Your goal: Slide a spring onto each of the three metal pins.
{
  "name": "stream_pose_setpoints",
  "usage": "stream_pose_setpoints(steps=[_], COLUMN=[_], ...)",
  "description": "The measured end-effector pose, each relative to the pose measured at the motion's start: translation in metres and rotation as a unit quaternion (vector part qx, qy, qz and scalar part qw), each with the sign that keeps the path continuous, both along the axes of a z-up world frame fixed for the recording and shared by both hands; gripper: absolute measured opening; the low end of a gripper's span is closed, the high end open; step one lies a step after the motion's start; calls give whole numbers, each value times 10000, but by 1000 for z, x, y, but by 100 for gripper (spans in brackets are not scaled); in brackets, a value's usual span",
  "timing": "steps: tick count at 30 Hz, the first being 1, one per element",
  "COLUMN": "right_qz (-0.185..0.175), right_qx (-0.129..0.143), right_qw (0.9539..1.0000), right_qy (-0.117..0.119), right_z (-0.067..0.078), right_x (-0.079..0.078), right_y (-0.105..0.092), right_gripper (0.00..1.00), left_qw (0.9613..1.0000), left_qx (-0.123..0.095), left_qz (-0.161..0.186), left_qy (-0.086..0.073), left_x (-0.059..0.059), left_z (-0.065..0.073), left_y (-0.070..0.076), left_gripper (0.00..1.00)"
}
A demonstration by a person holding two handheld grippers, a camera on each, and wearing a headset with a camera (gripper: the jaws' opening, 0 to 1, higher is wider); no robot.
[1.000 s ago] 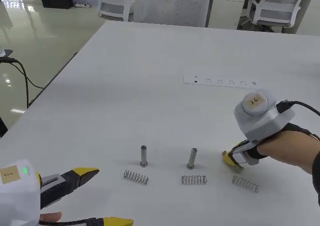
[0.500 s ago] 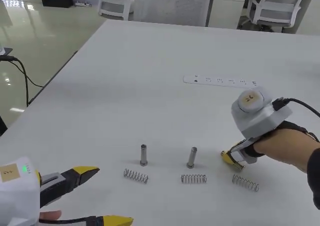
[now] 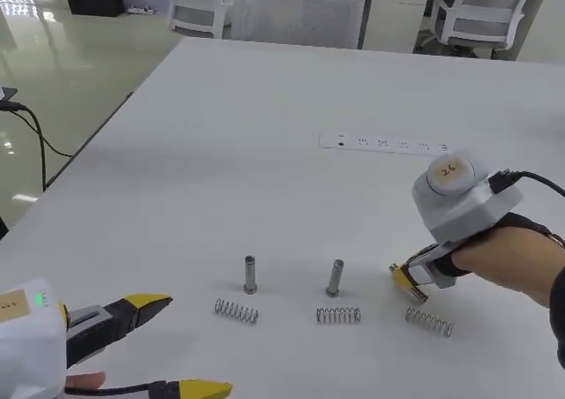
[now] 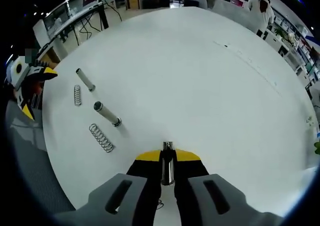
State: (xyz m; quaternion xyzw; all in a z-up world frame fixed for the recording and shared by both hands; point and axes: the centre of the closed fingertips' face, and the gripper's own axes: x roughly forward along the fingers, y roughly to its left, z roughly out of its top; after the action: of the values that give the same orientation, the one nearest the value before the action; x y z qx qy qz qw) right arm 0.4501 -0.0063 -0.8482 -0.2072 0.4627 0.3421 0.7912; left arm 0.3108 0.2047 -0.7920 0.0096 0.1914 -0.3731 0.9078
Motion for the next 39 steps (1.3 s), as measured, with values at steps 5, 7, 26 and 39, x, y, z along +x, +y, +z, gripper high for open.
stream_pose_setpoints(steps=[5, 7, 26, 39], right_qz=[-63, -86, -313, -329], right_qx=[104, 136, 388, 512], right_qw=[9999, 9997, 9981, 9972], right_qy=[-90, -159, -362, -434], right_z=[8, 12, 20, 20], right_x=[-4, -5, -17, -21], right_y=[-3, -4, -14, -16], right_gripper=[5, 5, 5, 5], left_qw=[10000, 10000, 9998, 9998], left_qx=[19, 26, 89, 97], left_qz=[-43, -57, -181, -187], left_qy=[-8, -14, -18, -48], left_x=[-1, -1, -6, -7], left_z=[0, 0, 0, 1], left_y=[-2, -2, -7, -6], left_gripper=[69, 69, 68, 68])
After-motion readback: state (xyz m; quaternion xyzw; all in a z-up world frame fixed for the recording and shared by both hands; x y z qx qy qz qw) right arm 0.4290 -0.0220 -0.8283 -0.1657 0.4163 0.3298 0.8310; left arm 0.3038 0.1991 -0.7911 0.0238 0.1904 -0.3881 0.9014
